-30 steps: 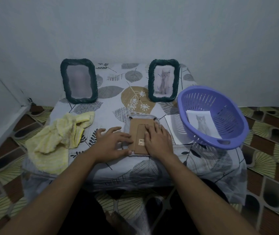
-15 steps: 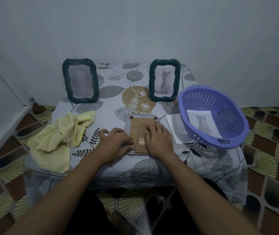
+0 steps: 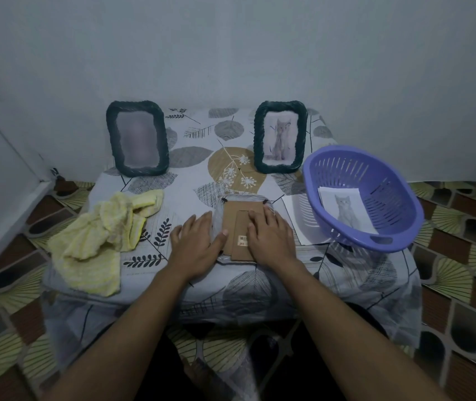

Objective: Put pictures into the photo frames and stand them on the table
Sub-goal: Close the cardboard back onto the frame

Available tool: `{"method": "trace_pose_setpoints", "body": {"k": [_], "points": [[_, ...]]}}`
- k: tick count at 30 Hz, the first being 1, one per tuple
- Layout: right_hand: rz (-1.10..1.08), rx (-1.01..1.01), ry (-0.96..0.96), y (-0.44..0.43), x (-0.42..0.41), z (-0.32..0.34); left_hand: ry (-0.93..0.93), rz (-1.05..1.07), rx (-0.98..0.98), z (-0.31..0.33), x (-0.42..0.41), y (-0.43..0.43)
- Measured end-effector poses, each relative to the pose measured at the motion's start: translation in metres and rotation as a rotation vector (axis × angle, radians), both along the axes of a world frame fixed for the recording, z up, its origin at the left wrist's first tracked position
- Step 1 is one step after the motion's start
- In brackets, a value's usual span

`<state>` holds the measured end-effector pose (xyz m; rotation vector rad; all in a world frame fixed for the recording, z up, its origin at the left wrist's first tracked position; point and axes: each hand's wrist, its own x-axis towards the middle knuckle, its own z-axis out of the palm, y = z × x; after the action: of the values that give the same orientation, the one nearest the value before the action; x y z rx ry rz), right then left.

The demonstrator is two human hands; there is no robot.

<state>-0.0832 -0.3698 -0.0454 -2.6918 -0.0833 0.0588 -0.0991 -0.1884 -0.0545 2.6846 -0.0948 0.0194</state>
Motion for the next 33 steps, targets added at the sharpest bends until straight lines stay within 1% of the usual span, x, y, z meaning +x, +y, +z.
{"method": "trace_pose_setpoints", "body": {"k": [3,5,10,13,15,17,18,21,23,27,33], "points": [[0.002,0.009,0.008,0.0,0.0,0.001,-0.01,-0.003,0.11,-0.009,0.002,-0.002],[0.004,0.019,0.011,-0.001,0.0,0.001,-0.036,0.01,0.145,-0.013,0.002,-0.002],[0.001,0.069,0.052,-0.004,0.006,-0.001,-0.09,0.034,0.112,-0.012,0.003,-0.002],[0.036,0.157,0.086,-0.009,0.011,0.003,-0.105,0.041,0.111,-0.011,0.002,-0.002],[0.05,0.255,0.07,-0.013,0.008,0.008,-0.11,0.037,0.113,-0.01,0.002,-0.002],[0.037,0.28,0.039,-0.017,0.002,0.016,-0.119,0.036,0.107,-0.011,0.002,-0.001],[0.022,0.237,0.032,-0.019,-0.002,0.02,-0.122,0.037,0.106,-0.011,0.002,-0.001],[-0.029,0.01,0.031,-0.028,-0.015,0.033,-0.127,0.041,0.104,-0.012,0.003,-0.001],[-0.013,-0.102,0.027,-0.031,-0.026,0.04,-0.126,0.043,0.103,-0.012,0.003,-0.001],[0.054,-0.231,0.028,-0.034,-0.041,0.042,-0.134,0.043,0.105,-0.01,0.001,-0.002],[0.011,-0.336,-0.036,-0.033,-0.046,0.044,-0.129,0.041,0.095,-0.009,0.001,-0.001]]}}
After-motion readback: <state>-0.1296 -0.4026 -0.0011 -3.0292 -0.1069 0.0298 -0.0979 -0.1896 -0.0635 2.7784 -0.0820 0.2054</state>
